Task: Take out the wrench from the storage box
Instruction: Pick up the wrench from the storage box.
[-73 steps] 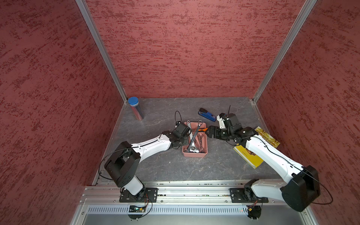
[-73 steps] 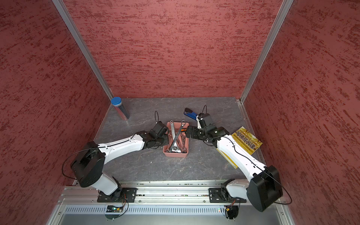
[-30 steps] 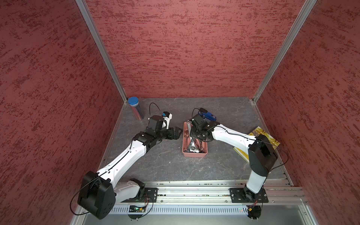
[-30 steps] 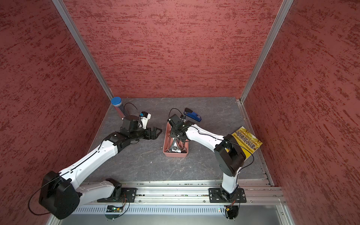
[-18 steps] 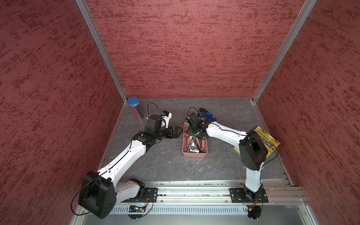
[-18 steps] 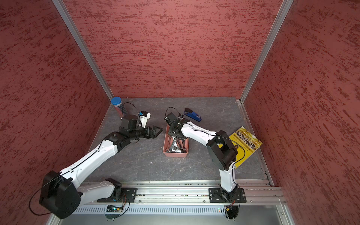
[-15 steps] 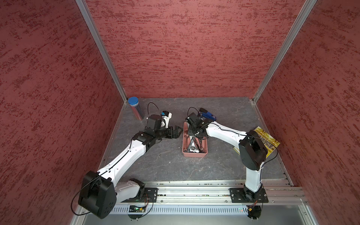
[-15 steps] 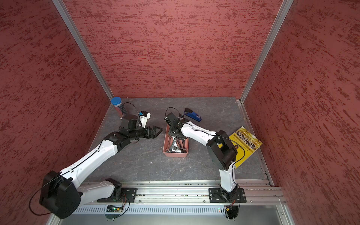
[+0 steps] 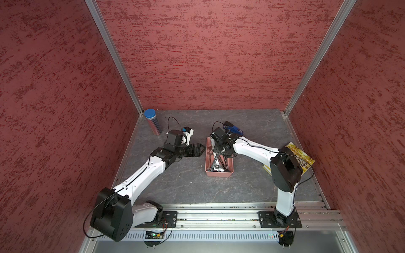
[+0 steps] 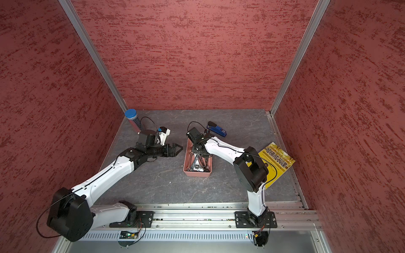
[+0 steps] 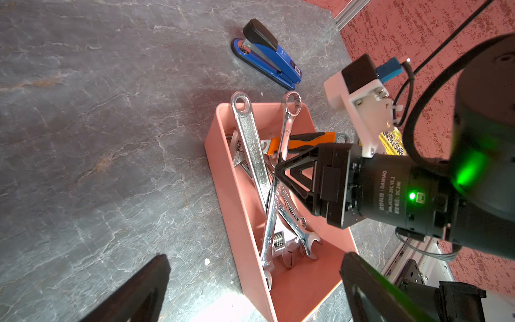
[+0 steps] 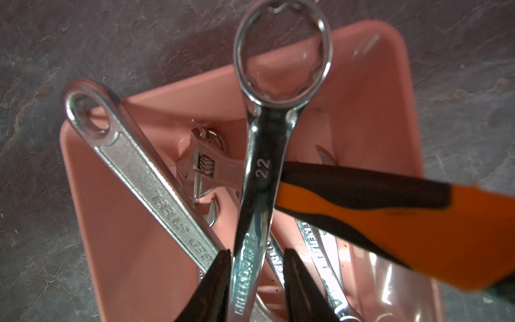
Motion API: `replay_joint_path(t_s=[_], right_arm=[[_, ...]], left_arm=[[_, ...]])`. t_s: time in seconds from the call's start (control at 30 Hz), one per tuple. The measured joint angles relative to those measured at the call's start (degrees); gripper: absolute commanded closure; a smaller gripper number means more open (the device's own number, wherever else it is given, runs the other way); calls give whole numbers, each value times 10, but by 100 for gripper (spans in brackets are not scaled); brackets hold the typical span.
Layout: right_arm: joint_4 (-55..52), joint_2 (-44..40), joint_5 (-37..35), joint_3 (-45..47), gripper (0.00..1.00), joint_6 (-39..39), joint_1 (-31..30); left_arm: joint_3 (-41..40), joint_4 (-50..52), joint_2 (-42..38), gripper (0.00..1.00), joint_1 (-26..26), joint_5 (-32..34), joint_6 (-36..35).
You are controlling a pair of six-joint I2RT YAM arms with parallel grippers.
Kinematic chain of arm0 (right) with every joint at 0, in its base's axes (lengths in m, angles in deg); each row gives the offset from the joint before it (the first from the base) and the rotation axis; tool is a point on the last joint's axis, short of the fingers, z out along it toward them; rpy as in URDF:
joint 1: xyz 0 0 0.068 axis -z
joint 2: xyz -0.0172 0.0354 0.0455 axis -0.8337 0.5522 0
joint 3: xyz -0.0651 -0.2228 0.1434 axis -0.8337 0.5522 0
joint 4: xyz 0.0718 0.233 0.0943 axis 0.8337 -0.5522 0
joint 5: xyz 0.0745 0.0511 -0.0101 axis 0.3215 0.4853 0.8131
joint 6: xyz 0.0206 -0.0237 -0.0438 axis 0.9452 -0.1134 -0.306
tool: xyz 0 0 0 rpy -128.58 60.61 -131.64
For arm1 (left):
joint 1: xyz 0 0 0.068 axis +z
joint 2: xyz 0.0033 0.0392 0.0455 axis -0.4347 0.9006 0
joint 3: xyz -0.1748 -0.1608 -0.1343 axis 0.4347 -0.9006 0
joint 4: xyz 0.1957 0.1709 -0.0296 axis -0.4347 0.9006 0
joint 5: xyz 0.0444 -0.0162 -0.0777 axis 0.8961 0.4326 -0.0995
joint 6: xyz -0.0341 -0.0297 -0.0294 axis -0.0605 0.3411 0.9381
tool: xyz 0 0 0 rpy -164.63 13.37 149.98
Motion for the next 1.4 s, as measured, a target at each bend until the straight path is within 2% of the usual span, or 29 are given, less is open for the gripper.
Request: replay_joint_path(t_s=[0.4, 0.67, 0.83, 1.4], right_arm=[[29, 34, 15, 0, 72, 17, 7], [36, 40, 17, -5, 93, 27, 7], [24, 39, 11, -11, 100, 23, 2], [8, -12, -23, -17, 100, -7, -7]], left_arm=[[0, 7, 7, 0, 1, -5, -3], [0, 11, 23, 0, 1, -14, -3], [2, 13, 31, 0, 1, -17, -2], [26, 13, 52, 0, 1, -21, 0]])
